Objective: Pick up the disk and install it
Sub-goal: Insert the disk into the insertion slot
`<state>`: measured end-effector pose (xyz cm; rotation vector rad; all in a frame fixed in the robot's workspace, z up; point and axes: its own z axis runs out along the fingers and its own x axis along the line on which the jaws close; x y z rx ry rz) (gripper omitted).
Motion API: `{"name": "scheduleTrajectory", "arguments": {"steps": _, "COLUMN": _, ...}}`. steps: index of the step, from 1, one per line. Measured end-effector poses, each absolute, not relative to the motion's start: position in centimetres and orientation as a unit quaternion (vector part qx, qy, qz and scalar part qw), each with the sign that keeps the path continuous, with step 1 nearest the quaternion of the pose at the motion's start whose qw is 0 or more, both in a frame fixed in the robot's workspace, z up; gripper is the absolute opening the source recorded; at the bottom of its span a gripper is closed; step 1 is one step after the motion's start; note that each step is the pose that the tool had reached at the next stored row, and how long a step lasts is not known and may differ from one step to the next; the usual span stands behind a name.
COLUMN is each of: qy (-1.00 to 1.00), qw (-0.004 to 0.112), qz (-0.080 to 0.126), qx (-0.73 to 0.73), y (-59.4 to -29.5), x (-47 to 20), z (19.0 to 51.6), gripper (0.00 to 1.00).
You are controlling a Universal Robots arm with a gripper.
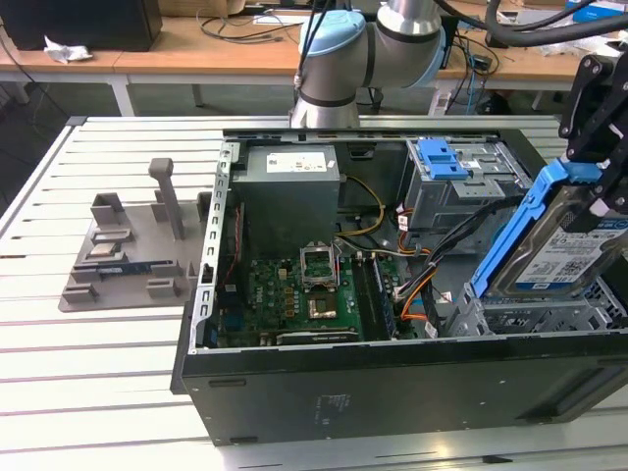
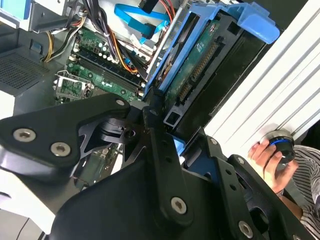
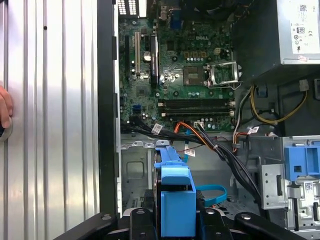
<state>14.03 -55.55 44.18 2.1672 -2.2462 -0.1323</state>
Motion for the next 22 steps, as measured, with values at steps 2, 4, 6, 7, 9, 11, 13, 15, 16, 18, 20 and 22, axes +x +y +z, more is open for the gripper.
{"name": "scheduleTrajectory", "arguments": {"steps": 2, "qy": -0.719, "qw": 0.009, "qz": -0.042, "qx": 0.694, "y": -55.5, "x": 14.1, "z": 43.9, "gripper": 0.36}}
{"name": "scheduleTrajectory", "arguments": {"steps": 4, "qy": -0.719, "qw": 0.009, "qz": -0.042, "qx": 0.694, "y": -55.5, "x": 14.2, "z": 43.7, "gripper": 0.36}}
{"name": "scheduleTrajectory", "arguments": {"steps": 6, "qy": -0.719, "qw": 0.009, "qz": -0.042, "qx": 0.694, "y": -55.5, "x": 14.2, "z": 43.5, "gripper": 0.36}}
{"name": "scheduleTrajectory", "arguments": {"steps": 7, "qy": -0.719, "qw": 0.009, "qz": -0.042, "qx": 0.694, "y": -55.5, "x": 14.2, "z": 43.4, "gripper": 0.36}}
{"name": "scheduleTrajectory", "arguments": {"steps": 9, "qy": -0.719, "qw": 0.009, "qz": -0.042, "qx": 0.694, "y": -55.5, "x": 14.2, "z": 43.1, "gripper": 0.36}}
{"name": "scheduleTrajectory", "arguments": {"steps": 11, "qy": -0.719, "qw": 0.009, "qz": -0.042, "qx": 0.694, "y": -55.5, "x": 14.2, "z": 42.9, "gripper": 0.36}}
{"name": "scheduleTrajectory", "arguments": {"steps": 13, "qy": -0.719, "qw": 0.009, "qz": -0.042, "qx": 0.694, "y": -55.5, "x": 14.2, "z": 42.8, "gripper": 0.36}}
{"name": "scheduleTrajectory", "arguments": {"steps": 15, "qy": -0.719, "qw": 0.009, "qz": -0.042, "qx": 0.694, "y": -55.5, "x": 14.2, "z": 42.6, "gripper": 0.36}}
{"name": "scheduleTrajectory", "arguments": {"steps": 16, "qy": -0.719, "qw": 0.009, "qz": -0.042, "qx": 0.694, "y": -55.5, "x": 14.2, "z": 42.4, "gripper": 0.36}}
{"name": "scheduleTrajectory", "arguments": {"steps": 18, "qy": -0.719, "qw": 0.009, "qz": -0.042, "qx": 0.694, "y": -55.5, "x": 14.2, "z": 42.3, "gripper": 0.36}}
{"name": "scheduleTrajectory", "arguments": {"steps": 20, "qy": -0.719, "qw": 0.009, "qz": -0.042, "qx": 0.694, "y": -55.5, "x": 14.2, "z": 42.2, "gripper": 0.36}}
{"name": "scheduleTrajectory", "arguments": {"steps": 22, "qy": -0.719, "qw": 0.009, "qz": -0.042, "qx": 0.694, "y": -55.5, "x": 14.2, "z": 42.0, "gripper": 0.36}}
